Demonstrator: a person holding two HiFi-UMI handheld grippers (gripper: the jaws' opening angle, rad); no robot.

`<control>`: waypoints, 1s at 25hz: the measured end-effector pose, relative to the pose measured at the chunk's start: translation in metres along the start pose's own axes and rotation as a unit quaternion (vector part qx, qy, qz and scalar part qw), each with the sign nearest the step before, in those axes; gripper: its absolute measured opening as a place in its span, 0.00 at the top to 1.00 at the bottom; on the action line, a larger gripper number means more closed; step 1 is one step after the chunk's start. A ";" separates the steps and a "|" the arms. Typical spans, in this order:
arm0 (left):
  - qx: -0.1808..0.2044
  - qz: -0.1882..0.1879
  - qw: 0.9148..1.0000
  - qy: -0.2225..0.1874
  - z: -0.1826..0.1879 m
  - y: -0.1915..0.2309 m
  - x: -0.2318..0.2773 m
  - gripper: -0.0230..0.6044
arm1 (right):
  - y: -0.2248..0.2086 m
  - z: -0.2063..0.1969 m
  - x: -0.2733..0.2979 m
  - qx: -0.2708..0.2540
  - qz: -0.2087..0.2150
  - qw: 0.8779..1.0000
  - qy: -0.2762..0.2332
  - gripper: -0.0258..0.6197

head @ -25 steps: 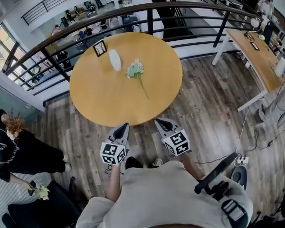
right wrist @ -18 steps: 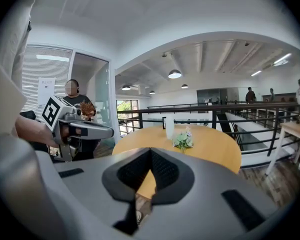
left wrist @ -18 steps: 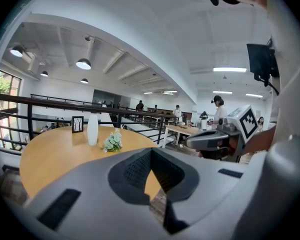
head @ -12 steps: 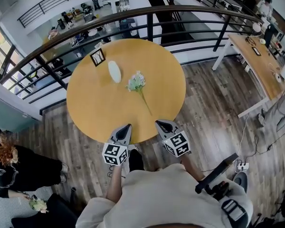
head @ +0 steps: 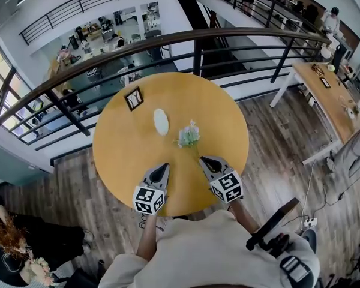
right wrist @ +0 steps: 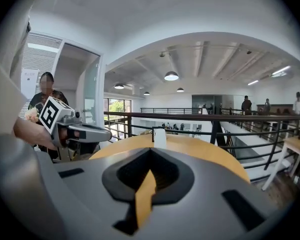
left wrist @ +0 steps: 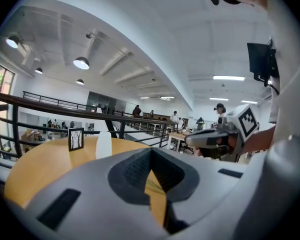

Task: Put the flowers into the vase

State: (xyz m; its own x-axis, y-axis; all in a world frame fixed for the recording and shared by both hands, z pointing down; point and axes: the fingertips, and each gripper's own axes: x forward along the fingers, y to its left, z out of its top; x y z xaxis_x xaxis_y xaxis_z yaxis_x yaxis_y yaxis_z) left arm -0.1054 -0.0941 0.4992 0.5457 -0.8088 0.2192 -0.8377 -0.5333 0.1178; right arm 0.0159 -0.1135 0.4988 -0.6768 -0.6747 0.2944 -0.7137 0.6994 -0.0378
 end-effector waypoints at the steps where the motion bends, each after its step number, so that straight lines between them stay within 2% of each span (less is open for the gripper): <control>1: -0.002 -0.001 1.000 0.000 0.001 0.008 0.000 0.95 | -0.001 0.002 0.007 0.000 -0.003 1.000 0.001 0.95; 6: -0.001 -0.005 1.000 0.003 0.004 0.041 0.002 0.95 | 0.000 0.012 0.035 0.003 -0.014 1.000 0.000 0.95; 10: -0.018 -0.003 1.000 0.010 -0.011 0.047 -0.001 0.95 | 0.004 -0.002 0.042 0.009 -0.014 1.000 0.013 0.95; 14: -0.024 -0.002 0.999 0.028 -0.014 0.049 0.001 0.95 | 0.005 -0.003 0.046 0.020 -0.005 1.000 0.024 0.95; 17: -0.029 0.011 0.999 0.027 -0.005 0.066 0.008 0.95 | -0.002 0.000 0.065 0.021 0.007 0.999 0.031 0.95; 25: -0.088 0.033 0.993 0.069 -0.054 0.049 0.001 0.95 | 0.001 -0.069 0.051 0.066 0.031 0.991 0.108 0.95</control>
State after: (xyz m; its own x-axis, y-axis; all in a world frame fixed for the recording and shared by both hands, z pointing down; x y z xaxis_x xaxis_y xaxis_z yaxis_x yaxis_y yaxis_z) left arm -0.1471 -0.1080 0.5571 0.4906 -0.7925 0.3623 -0.8695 -0.4179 0.2633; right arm -0.0070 -0.1306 0.5798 -0.6755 -0.5549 0.4856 -0.6989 0.6917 -0.1818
